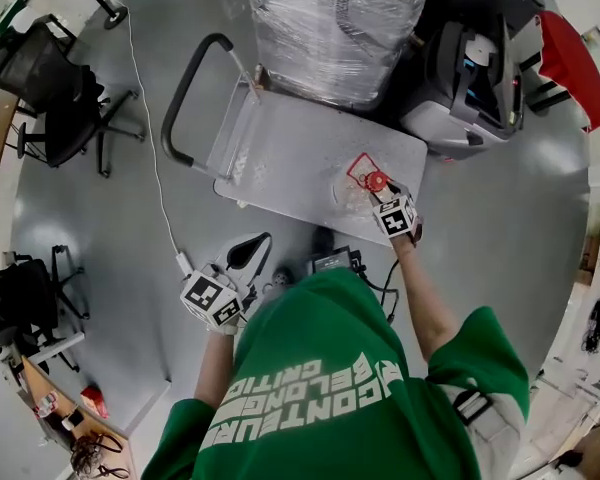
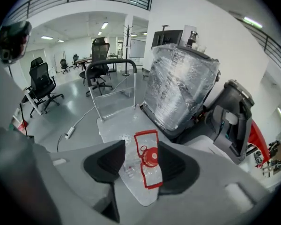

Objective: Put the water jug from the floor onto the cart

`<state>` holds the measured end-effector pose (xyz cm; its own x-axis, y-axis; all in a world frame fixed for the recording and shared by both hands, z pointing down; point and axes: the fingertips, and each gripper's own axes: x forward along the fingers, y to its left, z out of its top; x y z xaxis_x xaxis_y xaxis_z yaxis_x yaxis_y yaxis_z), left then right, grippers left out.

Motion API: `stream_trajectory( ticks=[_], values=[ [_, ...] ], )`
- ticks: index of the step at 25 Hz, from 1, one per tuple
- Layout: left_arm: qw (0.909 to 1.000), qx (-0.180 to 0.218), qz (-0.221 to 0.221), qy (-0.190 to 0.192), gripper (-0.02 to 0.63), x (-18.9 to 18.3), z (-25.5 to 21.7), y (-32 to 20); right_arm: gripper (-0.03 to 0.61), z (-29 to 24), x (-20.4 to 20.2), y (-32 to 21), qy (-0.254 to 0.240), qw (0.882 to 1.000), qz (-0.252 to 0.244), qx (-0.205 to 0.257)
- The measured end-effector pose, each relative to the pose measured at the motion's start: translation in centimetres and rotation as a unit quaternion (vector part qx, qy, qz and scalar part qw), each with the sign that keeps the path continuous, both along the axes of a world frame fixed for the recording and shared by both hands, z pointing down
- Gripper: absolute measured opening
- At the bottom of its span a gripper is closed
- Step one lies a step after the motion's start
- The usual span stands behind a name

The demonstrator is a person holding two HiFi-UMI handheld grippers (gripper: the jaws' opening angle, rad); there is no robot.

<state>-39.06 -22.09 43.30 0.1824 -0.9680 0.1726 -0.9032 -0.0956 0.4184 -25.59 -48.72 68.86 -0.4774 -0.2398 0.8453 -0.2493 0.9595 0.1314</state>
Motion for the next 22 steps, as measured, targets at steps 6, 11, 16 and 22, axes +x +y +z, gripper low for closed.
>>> stream_trajectory(
  ticks=[6,11,16,22],
  values=[
    [0.9993,0.033,0.019,0.002,0.011,0.2,-1.2,1.6,0.140,-6.1,-0.5,1.7,-0.045,0.997,0.011,0.054],
    [0.9981,0.052,0.033,0.006,0.011,0.8,-1.4,4.1,0.066,-10.6,0.2,4.5,-0.069,0.994,0.018,0.083],
    [0.9971,0.061,0.045,0.008,0.011,1.2,-1.1,6.3,-0.006,-12.7,1.6,7.3,-0.081,0.992,0.020,0.097],
    [0.9957,0.061,0.069,0.015,0.009,1.9,-1.0,8.3,-0.007,-13.8,4.3,10.9,-0.091,0.990,0.046,0.094]
  ],
)
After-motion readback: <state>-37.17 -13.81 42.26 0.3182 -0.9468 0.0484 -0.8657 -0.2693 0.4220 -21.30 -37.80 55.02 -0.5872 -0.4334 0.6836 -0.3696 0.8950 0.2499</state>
